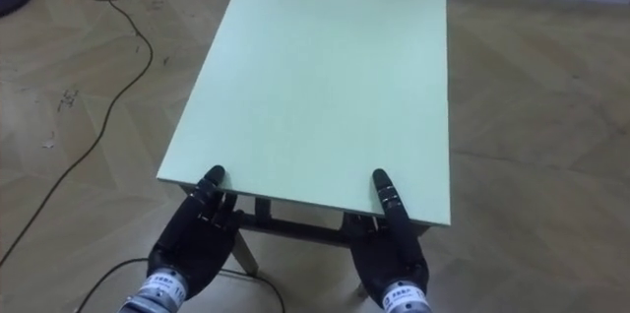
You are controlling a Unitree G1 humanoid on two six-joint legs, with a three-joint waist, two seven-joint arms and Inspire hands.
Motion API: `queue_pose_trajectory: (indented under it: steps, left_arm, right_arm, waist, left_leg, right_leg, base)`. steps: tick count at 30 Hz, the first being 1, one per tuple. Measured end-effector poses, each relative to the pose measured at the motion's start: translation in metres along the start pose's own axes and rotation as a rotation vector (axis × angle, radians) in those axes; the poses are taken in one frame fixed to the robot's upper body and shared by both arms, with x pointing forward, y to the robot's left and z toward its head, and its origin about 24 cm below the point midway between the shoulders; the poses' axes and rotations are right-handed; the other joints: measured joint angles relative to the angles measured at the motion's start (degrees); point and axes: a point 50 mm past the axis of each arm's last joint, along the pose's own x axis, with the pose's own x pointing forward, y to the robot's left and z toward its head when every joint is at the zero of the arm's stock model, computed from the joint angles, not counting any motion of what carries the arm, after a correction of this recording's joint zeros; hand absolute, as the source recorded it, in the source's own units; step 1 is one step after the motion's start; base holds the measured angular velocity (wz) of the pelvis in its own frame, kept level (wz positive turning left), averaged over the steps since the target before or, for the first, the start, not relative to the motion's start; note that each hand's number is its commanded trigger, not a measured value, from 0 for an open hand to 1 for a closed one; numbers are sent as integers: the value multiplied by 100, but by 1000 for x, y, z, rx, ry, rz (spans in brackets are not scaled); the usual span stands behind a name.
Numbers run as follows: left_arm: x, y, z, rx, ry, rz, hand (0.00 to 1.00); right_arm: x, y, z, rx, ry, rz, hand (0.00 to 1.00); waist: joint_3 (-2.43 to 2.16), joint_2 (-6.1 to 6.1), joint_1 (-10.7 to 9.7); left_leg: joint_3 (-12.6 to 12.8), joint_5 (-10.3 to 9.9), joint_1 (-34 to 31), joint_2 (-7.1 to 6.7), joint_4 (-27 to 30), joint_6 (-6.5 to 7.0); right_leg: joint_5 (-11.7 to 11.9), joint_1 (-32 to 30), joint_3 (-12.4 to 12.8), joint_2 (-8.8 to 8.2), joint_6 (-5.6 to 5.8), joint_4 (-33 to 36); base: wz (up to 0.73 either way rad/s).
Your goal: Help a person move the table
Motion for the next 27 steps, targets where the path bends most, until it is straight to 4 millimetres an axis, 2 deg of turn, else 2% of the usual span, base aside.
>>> queue_pose_trajectory:
  steps: [4,10,13,17,20,27]
  left_arm:
    - [-1,2,0,-4,12,8,100]
    - [-4,6,-1,-2,13,20,100]
    - [-5,7,-1,-4,6,24,100]
    - [-4,5,1,7,3,10,100]
    - [-2,3,1,3,4,0,100]
    - [-1,1,-1,2,13,-8,100]
  right_arm:
    - [0,0,2,-21,3,1,100]
    - [-1,0,2,-44,1,5,100]
    - [-4,-3,-2,-35,0,2,100]
    - [-4,-3,-3,-26,-5,10,100]
    - [-3,-2,-2,-17,-5,12,100]
    - [-5,-2,1,-16,-11,17,100]
  waist:
    - [-2,55,-44]
    - [-7,63,-64]
    - [-7,63,-212]
    - [-5,60,-251]
    - [1,24,-249]
    - [14,-55,-247]
  left_leg:
    - [-79,2,8,-56,-10,4]
    - [-146,52,51,-238,-199,73]
    - [-346,74,49,-357,-233,93]
    - [-520,132,18,-416,-269,92]
    - [-622,214,19,-446,-332,65]
    - [-957,411,-78,-479,-446,-16]
  right_leg:
    - [-17,36,-87,-43,16,26]
    - [-61,114,-100,-156,93,18]
    - [-93,242,-72,-162,140,-51]
    - [-98,290,-1,-132,145,-106]
    - [-109,342,195,-42,104,-221]
    - [-136,389,186,112,-23,-317]
  base:
    - [12]
    - [10]
    - [37]
    - [24]
    - [22]
    - [24]
